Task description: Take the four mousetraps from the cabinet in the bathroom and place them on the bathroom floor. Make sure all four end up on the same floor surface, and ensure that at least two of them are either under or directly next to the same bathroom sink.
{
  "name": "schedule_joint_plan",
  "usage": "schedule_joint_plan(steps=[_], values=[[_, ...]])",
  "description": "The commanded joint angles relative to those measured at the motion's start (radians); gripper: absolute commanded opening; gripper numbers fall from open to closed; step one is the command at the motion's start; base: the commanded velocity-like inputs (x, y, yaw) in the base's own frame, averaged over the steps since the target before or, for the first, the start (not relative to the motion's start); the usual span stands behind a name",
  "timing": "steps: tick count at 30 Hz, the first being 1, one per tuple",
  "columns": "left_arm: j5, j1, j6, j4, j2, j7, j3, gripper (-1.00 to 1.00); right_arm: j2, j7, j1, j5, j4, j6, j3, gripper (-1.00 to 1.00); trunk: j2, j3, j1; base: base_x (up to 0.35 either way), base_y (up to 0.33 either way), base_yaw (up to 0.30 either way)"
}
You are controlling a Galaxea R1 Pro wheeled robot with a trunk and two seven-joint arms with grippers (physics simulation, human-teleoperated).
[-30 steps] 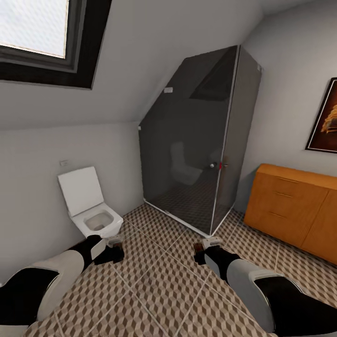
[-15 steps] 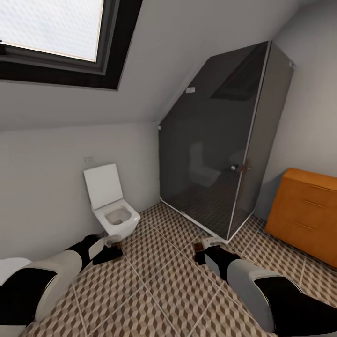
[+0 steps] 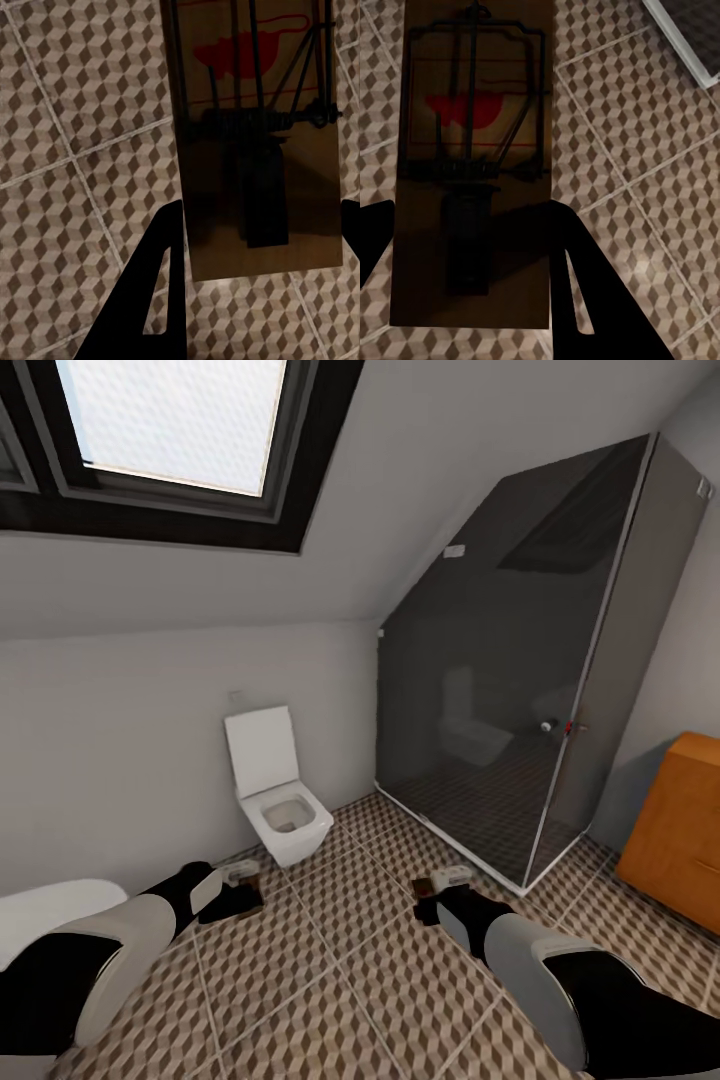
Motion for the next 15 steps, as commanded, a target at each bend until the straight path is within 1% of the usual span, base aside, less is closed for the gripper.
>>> schedule_joint_plan(steps=[1, 9, 15], values=[[0.008, 0.0, 0.006, -0.002, 0.0, 0.004, -0.008, -1.0, 0.0, -0.002, -0.001, 0.005, 0.0, 0.005, 0.005, -1.0, -0.001, -0.002, 0.0, 0.0, 0.0, 0.112], [0.008, 0.0, 0.004, -0.002, 0.0, 0.004, -0.008, -1.0, 0.0, 0.0, -0.001, 0.005, 0.0, 0.005, 0.005, -1.0, -0.001, -0.002, 0.0, 0.0, 0.0, 0.048], [0.007, 0.0, 0.004, -0.002, 0.0, 0.004, -0.008, -1.0, 0.0, -0.001, -0.001, 0.005, 0.0, 0.005, 0.005, -1.0, -0.001, -0.002, 0.0, 0.0, 0.0, 0.232]])
